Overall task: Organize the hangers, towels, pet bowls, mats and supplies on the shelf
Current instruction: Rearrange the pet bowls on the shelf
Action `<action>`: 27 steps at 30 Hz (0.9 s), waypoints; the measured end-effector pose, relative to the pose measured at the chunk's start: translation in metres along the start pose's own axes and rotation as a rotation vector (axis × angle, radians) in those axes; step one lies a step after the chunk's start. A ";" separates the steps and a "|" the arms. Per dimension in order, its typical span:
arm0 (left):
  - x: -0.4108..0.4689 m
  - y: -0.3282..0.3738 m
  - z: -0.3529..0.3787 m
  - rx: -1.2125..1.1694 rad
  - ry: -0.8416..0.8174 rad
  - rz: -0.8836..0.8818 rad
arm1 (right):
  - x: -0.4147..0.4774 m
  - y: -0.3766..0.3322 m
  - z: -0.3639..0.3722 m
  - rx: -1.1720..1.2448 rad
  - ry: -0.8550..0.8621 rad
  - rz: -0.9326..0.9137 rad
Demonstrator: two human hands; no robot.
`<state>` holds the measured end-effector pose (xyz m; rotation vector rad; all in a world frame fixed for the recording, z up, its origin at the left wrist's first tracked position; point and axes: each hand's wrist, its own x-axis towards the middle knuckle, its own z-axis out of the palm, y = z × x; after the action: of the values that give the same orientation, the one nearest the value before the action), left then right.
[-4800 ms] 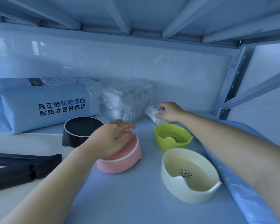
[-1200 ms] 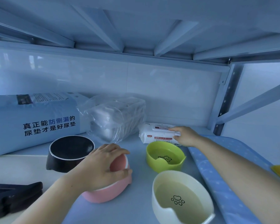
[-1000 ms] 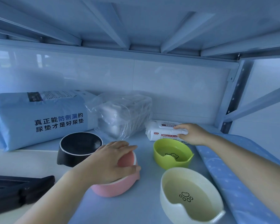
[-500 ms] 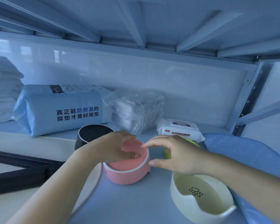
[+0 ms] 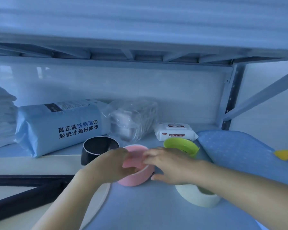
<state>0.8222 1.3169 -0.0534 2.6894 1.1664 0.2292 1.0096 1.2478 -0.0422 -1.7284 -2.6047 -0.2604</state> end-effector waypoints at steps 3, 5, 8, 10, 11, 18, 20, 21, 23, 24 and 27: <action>-0.015 -0.017 0.008 0.029 0.095 0.078 | 0.007 -0.006 0.004 -0.020 0.003 0.030; -0.022 -0.025 0.011 0.044 0.093 0.117 | 0.012 -0.011 0.006 -0.042 0.019 0.060; -0.033 -0.026 0.012 0.043 0.106 0.166 | 0.016 -0.016 0.011 -0.047 0.029 0.120; -0.036 -0.030 0.015 0.038 0.100 0.182 | 0.017 -0.018 0.014 -0.037 0.029 0.156; -0.038 -0.031 0.015 0.038 0.110 0.194 | 0.017 -0.019 0.016 -0.033 0.025 0.172; -0.039 -0.037 0.019 0.091 0.139 0.209 | 0.011 -0.033 0.015 -0.002 0.024 0.214; -0.039 -0.035 0.021 0.119 0.152 0.191 | 0.007 -0.037 0.014 0.011 0.045 0.225; -0.038 -0.034 0.023 0.141 0.168 0.182 | 0.006 -0.039 0.013 0.015 0.056 0.229; -0.037 -0.030 0.025 0.179 0.192 0.161 | 0.003 -0.040 0.011 0.036 0.069 0.242; -0.037 -0.029 0.026 0.191 0.197 0.156 | 0.002 -0.040 0.010 0.052 0.071 0.253; -0.036 -0.027 0.028 0.184 0.211 0.167 | -0.001 -0.038 0.009 0.074 0.083 0.259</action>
<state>0.7851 1.3057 -0.0895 2.9887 1.0635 0.4634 0.9757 1.2332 -0.0561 -1.9563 -2.2714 -0.2225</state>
